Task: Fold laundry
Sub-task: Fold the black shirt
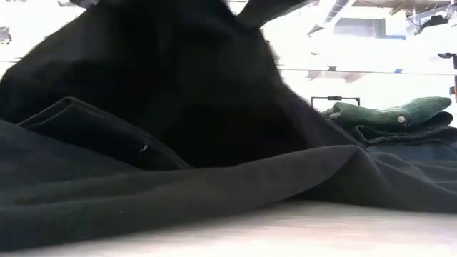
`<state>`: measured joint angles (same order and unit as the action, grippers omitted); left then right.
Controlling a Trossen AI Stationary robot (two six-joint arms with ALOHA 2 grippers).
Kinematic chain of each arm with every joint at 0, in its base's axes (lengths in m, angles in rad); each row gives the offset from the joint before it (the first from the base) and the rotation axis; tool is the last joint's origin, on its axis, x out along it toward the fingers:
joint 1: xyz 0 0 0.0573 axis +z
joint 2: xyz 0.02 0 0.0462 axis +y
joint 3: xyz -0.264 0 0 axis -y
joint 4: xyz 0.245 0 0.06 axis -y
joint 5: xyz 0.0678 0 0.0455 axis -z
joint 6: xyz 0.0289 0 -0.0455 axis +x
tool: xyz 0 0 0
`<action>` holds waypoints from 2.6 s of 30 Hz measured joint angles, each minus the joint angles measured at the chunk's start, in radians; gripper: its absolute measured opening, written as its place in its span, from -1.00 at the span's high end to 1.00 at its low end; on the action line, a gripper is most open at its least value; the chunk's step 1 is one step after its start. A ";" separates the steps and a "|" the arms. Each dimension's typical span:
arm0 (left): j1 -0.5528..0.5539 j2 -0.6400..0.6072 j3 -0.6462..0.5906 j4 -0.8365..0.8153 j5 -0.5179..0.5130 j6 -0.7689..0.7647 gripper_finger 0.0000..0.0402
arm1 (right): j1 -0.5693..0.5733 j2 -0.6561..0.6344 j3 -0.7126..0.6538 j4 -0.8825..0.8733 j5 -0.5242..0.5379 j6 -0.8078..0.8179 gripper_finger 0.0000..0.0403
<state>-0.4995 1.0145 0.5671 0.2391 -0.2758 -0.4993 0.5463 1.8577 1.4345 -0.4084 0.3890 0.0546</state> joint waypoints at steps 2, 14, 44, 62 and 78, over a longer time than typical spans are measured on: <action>-0.027 0.000 0.000 -0.020 0.071 -0.058 1.00 | 0.020 -0.005 0.000 -0.003 -0.043 0.035 0.95; -0.212 0.184 0.000 -0.043 0.090 -0.374 1.00 | 0.040 0.092 0.000 0.008 -0.088 0.241 0.79; -0.158 -0.201 0.001 -0.578 -0.027 -0.404 0.70 | -0.017 -0.078 -0.285 0.005 0.001 0.228 0.50; -0.127 -0.005 -0.106 -0.769 -0.045 -0.587 0.17 | -0.153 -0.185 -0.596 0.600 0.004 0.135 0.60; -0.142 0.005 -0.232 -0.624 0.082 -0.632 0.94 | -0.374 0.012 -0.634 0.758 -0.121 0.095 0.61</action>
<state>-0.6411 1.0195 0.3347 -0.3853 -0.1940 -1.1314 0.1724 1.8692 0.8009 0.3492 0.2680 0.1493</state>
